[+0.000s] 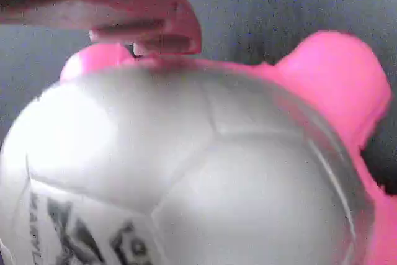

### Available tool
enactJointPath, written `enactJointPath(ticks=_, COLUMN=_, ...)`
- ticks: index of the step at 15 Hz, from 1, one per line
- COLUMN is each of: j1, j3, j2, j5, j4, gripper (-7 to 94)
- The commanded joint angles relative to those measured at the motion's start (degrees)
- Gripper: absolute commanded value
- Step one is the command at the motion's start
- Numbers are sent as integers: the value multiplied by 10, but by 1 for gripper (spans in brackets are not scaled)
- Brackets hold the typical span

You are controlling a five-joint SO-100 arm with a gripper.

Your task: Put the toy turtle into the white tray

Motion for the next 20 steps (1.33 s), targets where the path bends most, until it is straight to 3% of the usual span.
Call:
enactJointPath(ticks=1, j1=4, j3=1, j2=21, j5=11, j4=-4, gripper=67)
enactJointPath(ticks=8, j1=4, j3=27, j2=21, j5=16, j4=-36, gripper=50)
enactJointPath(ticks=14, j1=7, j3=26, j2=26, j5=13, j4=-31, gripper=4)
enactJointPath(ticks=15, j1=11, j3=17, j2=28, j5=6, j4=-12, gripper=0)
enactJointPath(ticks=20, j1=10, j3=-128, j2=89, j5=-31, j4=156, gripper=0)
